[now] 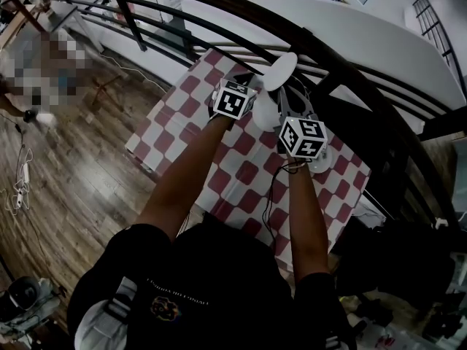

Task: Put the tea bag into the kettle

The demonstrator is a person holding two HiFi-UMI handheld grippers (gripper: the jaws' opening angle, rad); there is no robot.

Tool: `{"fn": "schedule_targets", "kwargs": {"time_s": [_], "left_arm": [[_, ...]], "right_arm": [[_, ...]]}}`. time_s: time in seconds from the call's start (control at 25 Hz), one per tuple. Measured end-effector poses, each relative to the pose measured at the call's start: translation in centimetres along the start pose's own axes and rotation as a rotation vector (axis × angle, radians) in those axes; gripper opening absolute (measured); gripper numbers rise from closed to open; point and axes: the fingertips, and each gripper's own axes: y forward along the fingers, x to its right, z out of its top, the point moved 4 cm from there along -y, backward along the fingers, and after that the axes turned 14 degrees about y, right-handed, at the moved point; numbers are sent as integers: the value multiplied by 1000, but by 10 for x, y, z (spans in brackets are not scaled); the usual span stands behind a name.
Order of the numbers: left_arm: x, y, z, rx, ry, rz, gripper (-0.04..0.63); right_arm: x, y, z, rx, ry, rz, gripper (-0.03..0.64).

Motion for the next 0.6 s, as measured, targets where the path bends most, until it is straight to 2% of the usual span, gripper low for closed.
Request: {"fn": "schedule_targets", "kwargs": {"time_s": [0.6], "left_arm": [[1,-2,1,4,10,17,3]], "right_arm": [[0,0,-1,-3,6,2,14]]}}
